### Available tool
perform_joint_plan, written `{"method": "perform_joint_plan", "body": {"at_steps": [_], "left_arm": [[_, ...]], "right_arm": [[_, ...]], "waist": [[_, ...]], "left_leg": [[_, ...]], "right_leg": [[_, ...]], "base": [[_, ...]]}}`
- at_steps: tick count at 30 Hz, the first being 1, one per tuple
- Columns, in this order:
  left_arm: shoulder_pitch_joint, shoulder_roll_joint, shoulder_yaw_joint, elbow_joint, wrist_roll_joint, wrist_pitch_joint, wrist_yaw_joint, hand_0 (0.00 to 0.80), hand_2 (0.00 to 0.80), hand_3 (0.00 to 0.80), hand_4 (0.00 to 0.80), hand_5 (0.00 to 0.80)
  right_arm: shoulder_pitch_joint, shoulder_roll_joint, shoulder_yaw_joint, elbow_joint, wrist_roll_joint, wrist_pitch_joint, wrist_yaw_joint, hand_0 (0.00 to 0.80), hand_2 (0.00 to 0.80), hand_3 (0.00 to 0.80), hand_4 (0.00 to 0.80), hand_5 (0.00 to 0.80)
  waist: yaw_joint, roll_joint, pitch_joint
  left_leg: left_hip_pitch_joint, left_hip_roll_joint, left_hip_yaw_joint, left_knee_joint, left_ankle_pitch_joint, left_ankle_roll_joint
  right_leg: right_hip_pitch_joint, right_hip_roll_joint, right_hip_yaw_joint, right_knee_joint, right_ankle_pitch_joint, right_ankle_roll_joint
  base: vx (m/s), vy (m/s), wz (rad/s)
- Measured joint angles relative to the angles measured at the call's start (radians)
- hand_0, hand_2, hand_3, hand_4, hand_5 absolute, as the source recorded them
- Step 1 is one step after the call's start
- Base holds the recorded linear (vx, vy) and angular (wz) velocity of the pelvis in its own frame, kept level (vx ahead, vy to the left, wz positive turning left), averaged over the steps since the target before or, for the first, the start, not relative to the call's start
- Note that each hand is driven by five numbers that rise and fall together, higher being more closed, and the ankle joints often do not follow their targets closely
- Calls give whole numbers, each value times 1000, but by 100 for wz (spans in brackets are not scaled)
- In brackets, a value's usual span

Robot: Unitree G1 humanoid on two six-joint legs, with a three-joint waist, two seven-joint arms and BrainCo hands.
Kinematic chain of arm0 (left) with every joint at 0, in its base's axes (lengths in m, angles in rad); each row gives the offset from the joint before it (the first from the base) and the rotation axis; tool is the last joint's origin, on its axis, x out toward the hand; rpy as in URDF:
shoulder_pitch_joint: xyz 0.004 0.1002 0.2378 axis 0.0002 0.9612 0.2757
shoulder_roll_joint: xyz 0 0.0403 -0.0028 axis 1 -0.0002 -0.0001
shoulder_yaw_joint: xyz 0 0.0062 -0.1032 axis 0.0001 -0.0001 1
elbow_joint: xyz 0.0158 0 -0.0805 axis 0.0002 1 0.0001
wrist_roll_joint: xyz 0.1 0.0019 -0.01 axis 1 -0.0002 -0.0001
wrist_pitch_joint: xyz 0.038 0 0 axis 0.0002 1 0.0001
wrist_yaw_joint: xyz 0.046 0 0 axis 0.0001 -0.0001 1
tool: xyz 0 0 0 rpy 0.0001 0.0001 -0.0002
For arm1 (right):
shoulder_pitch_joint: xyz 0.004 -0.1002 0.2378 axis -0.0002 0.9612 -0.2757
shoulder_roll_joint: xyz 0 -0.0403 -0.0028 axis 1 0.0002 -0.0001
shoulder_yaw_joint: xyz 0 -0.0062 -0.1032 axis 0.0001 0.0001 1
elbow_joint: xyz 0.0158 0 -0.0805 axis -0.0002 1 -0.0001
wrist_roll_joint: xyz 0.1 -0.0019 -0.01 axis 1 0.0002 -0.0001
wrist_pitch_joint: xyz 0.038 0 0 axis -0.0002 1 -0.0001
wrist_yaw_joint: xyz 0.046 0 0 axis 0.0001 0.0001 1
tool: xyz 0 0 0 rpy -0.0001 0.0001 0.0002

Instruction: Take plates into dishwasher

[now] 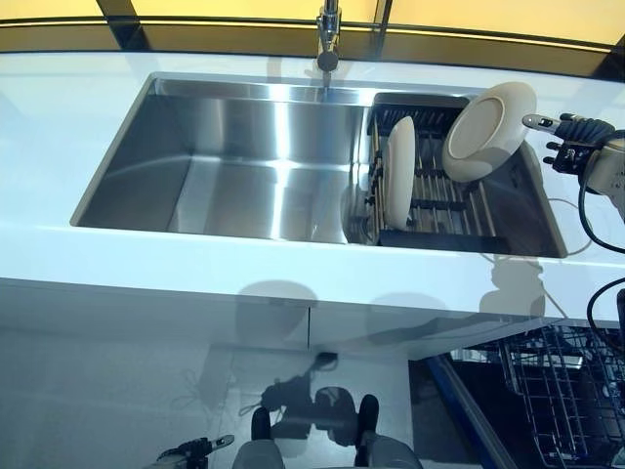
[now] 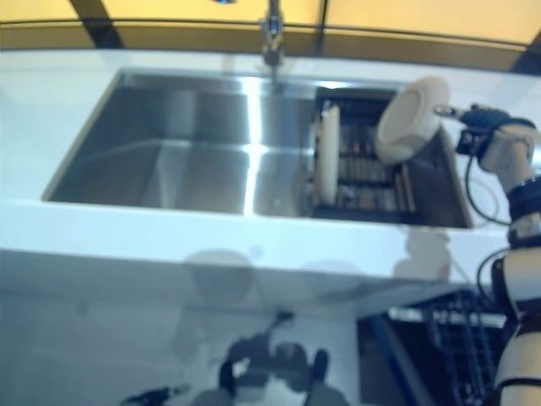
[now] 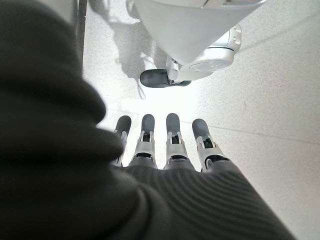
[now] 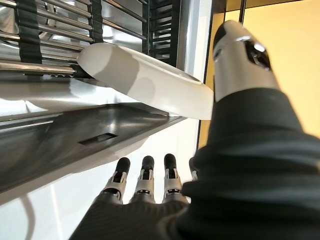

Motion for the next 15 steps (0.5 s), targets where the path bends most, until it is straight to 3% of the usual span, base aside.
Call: {"method": "perform_joint_plan", "body": {"at_steps": [15], "left_arm": [[-26,1,0,-6,0,1,0,0,0,0,0,0]], "right_arm": [[-34,-9,0,5,-3,-2,4,0,0,0,0,0]], "waist": [[0,14,34]], "left_leg": [[-9,0,0,0,1,0]], "right_leg": [[-9,0,1,1,1,-1]], "base": [[0,0,0]]}}
